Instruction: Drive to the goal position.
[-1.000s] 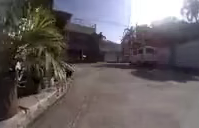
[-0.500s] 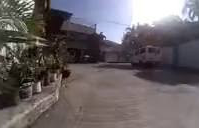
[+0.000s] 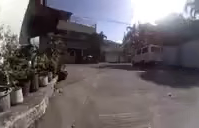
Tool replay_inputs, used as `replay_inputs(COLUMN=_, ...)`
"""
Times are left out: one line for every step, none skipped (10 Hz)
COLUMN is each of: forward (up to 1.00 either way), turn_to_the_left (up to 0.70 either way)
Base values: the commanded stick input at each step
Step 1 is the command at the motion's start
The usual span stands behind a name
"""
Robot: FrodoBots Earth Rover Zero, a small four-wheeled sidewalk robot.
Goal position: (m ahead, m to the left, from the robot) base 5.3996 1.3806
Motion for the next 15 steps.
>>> replay_inputs(forward=0.85, turn_to_the_left=-0.02)
replay_inputs(forward=0.85, turn_to_the_left=-0.02)
replay_inputs(forward=0.85, turn_to_the_left=-0.02)
replay_inputs(forward=0.85, turn_to_the_left=-0.02)
replay_inputs(forward=0.85, turn_to_the_left=-0.02)
replay_inputs(forward=0.85, turn_to_the_left=-0.02)
replay_inputs(forward=0.85, turn_to_the_left=-0.02)
replay_inputs(forward=0.85, turn_to_the_left=-0.02)
replay_inputs(forward=0.85, turn_to_the_left=-0.02)
replay_inputs(forward=0.85, turn_to_the_left=-0.02)
replay_inputs(forward=0.85, turn_to_the_left=-0.02)
replay_inputs(forward=0.85, turn_to_the_left=-0.02)
replay_inputs(forward=0.85, turn_to_the_left=-0.02)
replay_inputs(forward=0.85, turn_to_the_left=-0.02)
replay_inputs(forward=0.85, turn_to_the_left=-0.02)
